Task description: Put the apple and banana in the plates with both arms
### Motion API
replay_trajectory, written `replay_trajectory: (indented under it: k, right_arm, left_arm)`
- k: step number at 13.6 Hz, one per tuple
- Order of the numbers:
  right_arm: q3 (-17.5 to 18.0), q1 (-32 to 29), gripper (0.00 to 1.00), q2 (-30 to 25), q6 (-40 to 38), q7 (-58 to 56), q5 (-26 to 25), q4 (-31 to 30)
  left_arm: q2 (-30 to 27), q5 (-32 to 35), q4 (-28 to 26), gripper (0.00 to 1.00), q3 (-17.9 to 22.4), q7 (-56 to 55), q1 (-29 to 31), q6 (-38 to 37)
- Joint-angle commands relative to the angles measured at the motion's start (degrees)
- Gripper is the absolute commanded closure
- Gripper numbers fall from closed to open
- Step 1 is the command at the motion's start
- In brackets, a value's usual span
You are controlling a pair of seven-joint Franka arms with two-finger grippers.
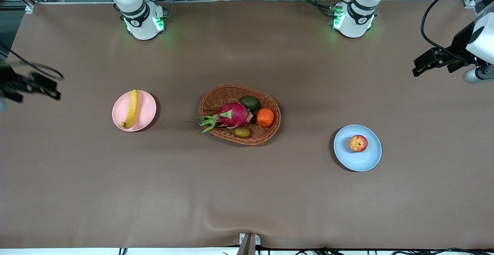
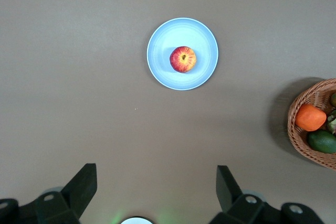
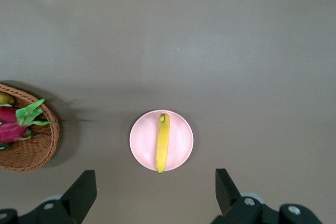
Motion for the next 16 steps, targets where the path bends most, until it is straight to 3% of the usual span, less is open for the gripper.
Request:
replay_trajectory:
  k: [1, 5, 10, 16]
  right_arm:
    - [0.29, -1.37, 0.0, -10.03, 1.75, 1.31, 1.1, -12.12]
    - [-0.59, -1.02, 0.0, -16.29, 2.81, 1.31, 0.31, -19.97]
    - [-0.51, -0.58, 0.0, -13.14, 3.08, 1.13, -2.84, -15.68]
    - [-0.42, 0.21, 0.0, -12.78, 4.65, 1.31, -2.32, -15.76]
  left_arm:
    - [-0.17, 1.4, 0.21, 0.0, -0.1, 0.97, -0.15, -0.28]
    - [-1.04, 1.4, 0.2, 0.0, -0.1, 1.5, -0.15, -1.68]
    - [-2.01, 1.4, 0.73, 0.0, -0.1, 2.2, 0.02, -3.44]
    - [-1.66, 1.57, 0.91, 0.0, -0.1, 1.5, -0.24, -3.44]
